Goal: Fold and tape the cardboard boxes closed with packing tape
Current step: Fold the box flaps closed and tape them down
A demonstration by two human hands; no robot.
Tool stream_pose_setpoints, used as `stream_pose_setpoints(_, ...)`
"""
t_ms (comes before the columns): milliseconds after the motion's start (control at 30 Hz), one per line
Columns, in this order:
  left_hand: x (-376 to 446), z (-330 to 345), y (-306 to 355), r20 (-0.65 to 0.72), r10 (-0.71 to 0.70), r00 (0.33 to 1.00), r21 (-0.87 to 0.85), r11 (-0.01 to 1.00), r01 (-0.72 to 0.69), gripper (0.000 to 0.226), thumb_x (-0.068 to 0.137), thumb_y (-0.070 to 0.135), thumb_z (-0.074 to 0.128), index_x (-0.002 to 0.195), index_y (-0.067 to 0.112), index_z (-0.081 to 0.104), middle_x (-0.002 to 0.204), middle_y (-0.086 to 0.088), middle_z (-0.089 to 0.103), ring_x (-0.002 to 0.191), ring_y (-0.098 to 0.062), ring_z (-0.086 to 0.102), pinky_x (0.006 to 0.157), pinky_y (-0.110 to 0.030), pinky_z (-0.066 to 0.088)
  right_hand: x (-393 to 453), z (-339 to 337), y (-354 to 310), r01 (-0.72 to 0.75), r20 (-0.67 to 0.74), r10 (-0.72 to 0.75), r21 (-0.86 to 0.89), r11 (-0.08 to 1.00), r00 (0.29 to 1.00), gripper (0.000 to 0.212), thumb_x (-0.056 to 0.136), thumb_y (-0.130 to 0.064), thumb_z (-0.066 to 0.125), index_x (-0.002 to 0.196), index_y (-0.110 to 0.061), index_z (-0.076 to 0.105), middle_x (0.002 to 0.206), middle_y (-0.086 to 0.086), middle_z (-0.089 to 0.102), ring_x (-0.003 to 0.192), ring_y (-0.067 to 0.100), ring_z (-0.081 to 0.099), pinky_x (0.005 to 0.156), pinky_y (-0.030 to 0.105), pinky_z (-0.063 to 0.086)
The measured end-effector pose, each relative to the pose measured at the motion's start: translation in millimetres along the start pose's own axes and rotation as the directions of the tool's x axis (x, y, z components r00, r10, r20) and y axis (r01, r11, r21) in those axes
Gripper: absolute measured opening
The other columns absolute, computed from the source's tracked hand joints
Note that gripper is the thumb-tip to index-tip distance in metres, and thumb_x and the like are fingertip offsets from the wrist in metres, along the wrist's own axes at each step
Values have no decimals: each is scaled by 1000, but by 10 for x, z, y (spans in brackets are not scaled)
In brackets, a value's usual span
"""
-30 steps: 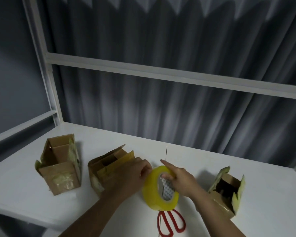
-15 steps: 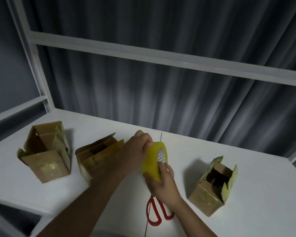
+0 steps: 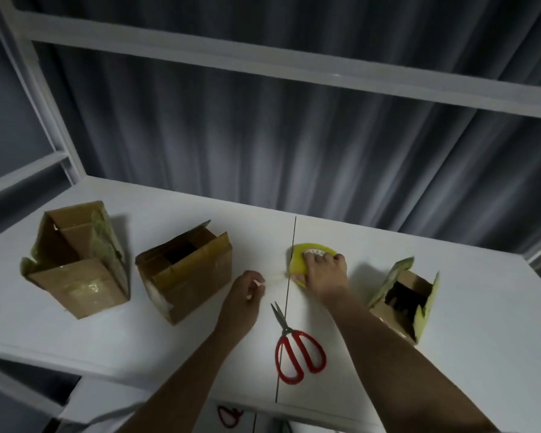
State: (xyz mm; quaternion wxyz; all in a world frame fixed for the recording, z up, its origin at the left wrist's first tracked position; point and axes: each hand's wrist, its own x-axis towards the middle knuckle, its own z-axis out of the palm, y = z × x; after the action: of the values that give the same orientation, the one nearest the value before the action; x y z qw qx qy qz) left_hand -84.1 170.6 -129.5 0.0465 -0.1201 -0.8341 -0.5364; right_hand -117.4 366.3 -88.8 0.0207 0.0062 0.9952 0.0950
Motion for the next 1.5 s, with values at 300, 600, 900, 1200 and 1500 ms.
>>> stream_pose_setpoints(300, -38, 85, -158, 37, -37, 999, 180, 983, 30, 10, 94, 25, 53, 88, 18, 50, 81, 2, 57, 76, -14, 57, 66, -21, 43, -806, 292, -131, -13, -166, 118, 525, 851, 979, 37, 87, -42, 62, 98, -6, 57, 99, 16, 58, 95, 34, 55, 78, 39, 44)
stream_pose_setpoints(600, 35, -38, -198, 53, -15, 998, 356, 935, -5, 15, 98, 28, 46, 94, 17, 55, 82, 6, 54, 75, -12, 55, 59, -19, 37, -1253, 218, -508, -110, 32, 106, 151, 982, 994, 46, 75, -50, 68, 89, -6, 66, 92, 11, 63, 89, 31, 60, 74, 36, 48)
stream_pose_setpoints(900, 63, -225, -282, 98, -82, 992, 381, 924, 39, 18, 97, 29, 49, 92, 14, 57, 88, -3, 61, 82, -17, 58, 68, -27, 47, -1103, -354, -223, -203, 153, 135, 630, 749, 979, 37, 93, -35, 56, 114, -4, 48, 100, 11, 63, 90, 27, 61, 71, 29, 45)
stream_pose_setpoints(1200, -39, -254, -274, 92, -87, 992, 381, 924, 46, 14, 94, 16, 50, 81, 19, 49, 82, 3, 58, 81, -17, 60, 70, -35, 54, -458, -185, -141, -169, 106, 140, 366, 915, 985, 51, 86, -33, 63, 125, -8, 43, 119, 12, 61, 106, 33, 58, 82, 35, 46)
stream_pose_setpoints(1500, -345, -330, -204, 42, 65, 997, 524, 848, -77, 10, 96, 19, 48, 90, 19, 55, 83, 6, 62, 73, -13, 60, 57, -19, 35, -276, -19, -234, -249, 46, 250, 359, 900, 967, 51, 91, -39, 54, 132, -11, 42, 116, 9, 63, 106, 31, 59, 81, 33, 46)
